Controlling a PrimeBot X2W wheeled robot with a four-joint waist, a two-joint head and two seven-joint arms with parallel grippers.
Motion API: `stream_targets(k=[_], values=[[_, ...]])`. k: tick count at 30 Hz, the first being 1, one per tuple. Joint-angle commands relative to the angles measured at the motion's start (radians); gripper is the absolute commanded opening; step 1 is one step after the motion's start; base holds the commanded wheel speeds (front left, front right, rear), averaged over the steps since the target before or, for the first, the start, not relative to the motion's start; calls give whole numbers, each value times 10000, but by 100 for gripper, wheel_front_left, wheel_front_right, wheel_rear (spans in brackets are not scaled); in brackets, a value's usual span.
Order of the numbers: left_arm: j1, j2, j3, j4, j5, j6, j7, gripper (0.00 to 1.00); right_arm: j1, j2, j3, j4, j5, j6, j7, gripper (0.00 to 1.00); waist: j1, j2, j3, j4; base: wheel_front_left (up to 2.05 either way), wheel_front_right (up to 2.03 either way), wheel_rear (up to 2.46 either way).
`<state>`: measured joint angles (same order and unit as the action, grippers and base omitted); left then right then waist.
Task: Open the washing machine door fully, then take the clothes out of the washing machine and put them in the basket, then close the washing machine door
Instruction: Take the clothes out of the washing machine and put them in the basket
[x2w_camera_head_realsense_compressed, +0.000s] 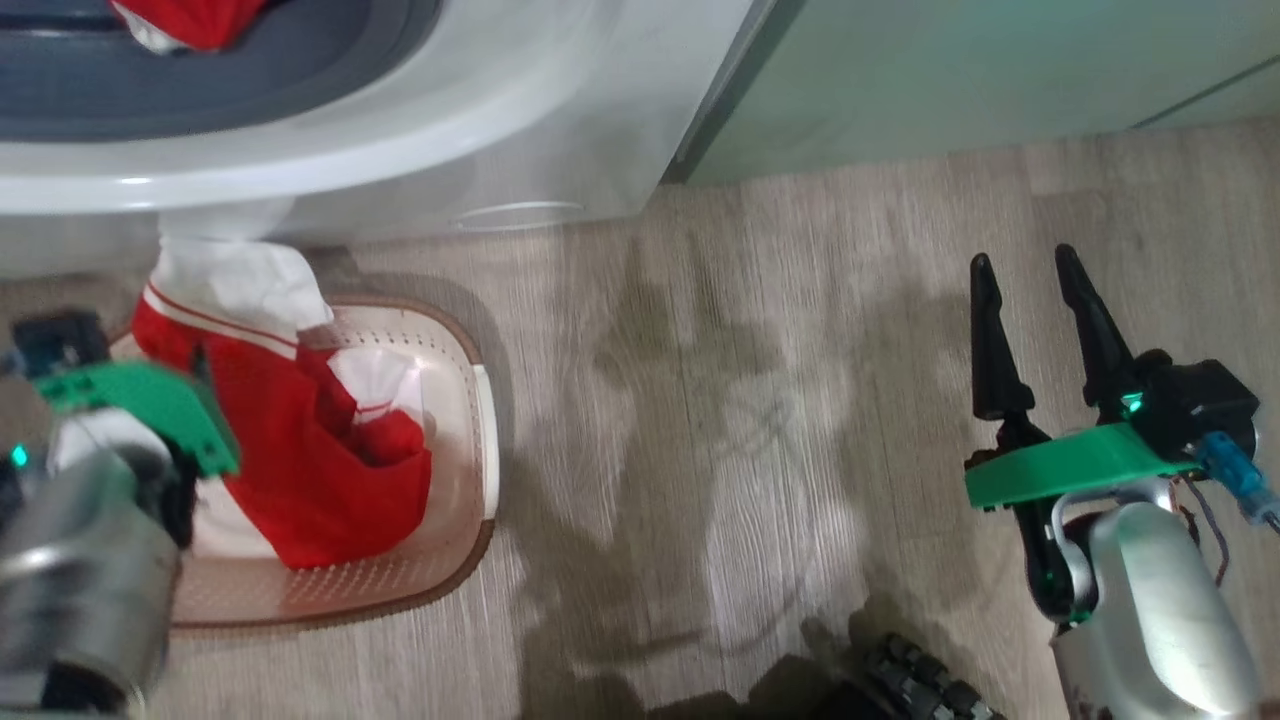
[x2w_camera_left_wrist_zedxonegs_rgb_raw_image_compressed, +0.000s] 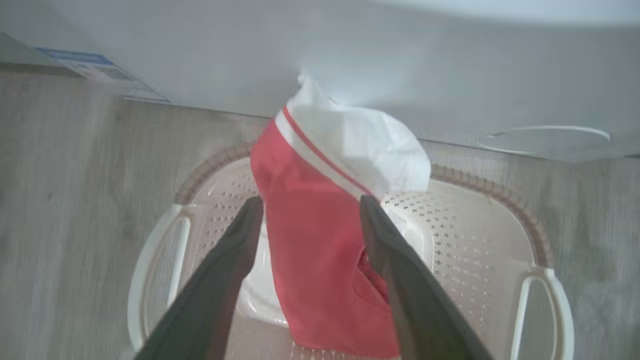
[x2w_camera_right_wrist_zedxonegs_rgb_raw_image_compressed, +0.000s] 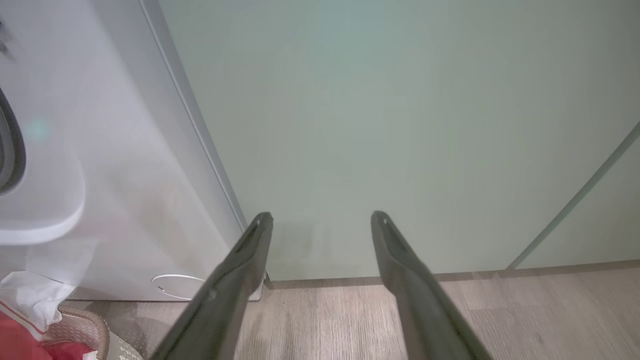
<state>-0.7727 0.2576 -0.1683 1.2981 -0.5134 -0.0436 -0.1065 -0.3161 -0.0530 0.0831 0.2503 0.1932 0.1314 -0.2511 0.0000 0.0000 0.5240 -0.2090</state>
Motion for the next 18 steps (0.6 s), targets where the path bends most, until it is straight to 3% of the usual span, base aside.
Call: stream_targets(k=[1, 18], values=[[-371, 541, 296, -96, -105, -21, -3, 100, -127, 28, 169, -362, -130, -7, -107, 100, 0, 0, 372, -35, 0, 0, 0], [-1934, 1351, 42, -78, -51, -274, 340, 100, -378, 28, -292, -868, -338, -7, -107, 100, 0, 0, 1971, -255, 0, 0, 0]])
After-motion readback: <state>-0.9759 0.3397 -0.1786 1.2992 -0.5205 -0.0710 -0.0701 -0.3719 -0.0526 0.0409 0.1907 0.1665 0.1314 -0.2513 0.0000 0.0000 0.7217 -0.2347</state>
